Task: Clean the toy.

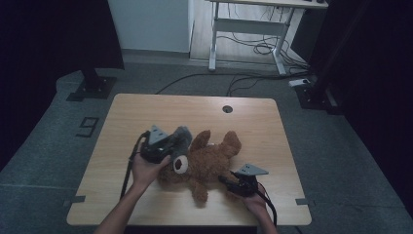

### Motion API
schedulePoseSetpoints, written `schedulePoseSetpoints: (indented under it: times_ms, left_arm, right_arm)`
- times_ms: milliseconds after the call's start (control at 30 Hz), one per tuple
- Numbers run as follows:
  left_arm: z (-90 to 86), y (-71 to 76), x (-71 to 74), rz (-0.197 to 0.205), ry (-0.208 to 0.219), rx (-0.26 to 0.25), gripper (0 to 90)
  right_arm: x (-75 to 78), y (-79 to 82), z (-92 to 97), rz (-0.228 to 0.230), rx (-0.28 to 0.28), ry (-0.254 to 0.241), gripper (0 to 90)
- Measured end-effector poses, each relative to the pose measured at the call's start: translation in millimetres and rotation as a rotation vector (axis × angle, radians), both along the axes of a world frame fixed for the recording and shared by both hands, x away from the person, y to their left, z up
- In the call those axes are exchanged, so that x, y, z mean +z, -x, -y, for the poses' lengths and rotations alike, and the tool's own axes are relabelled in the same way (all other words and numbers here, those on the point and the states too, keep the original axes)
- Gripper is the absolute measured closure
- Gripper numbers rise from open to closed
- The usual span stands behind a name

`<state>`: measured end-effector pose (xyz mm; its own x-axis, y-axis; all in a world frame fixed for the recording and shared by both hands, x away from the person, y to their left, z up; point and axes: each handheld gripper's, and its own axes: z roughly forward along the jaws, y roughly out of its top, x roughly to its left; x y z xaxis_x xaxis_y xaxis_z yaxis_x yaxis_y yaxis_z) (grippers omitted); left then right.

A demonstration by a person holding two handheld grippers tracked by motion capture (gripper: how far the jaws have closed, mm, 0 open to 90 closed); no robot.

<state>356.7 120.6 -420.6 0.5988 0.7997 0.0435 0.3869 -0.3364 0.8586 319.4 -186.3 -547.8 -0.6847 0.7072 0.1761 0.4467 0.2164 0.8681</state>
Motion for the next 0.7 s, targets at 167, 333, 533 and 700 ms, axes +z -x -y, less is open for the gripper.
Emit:
schedulePoseSetpoints:
  times_ms: [167,333,533,700]
  left_arm:
    - [19.5,-10.0,-27.5,-0.083,-0.028,-0.018,77.2]
    - [12.8,2.5,-40.1,-0.066,-0.003,-0.019,77.9]
    - [12.1,20.0,-51.6,-0.018,0.003,-0.021,78.5]
    - [8.4,29.0,-54.5,-0.009,0.037,-0.033,78.8]
  right_arm:
    - [0.2,0.5,0.1,0.006,0.004,0.010,59.8]
    - [0.4,1.4,-0.8,0.002,0.013,0.013,57.4]
    - [7.6,4.9,4.6,0.000,0.031,0.022,36.5]
    - [27.0,1.8,14.2,-0.003,-0.028,-0.074,20.7]
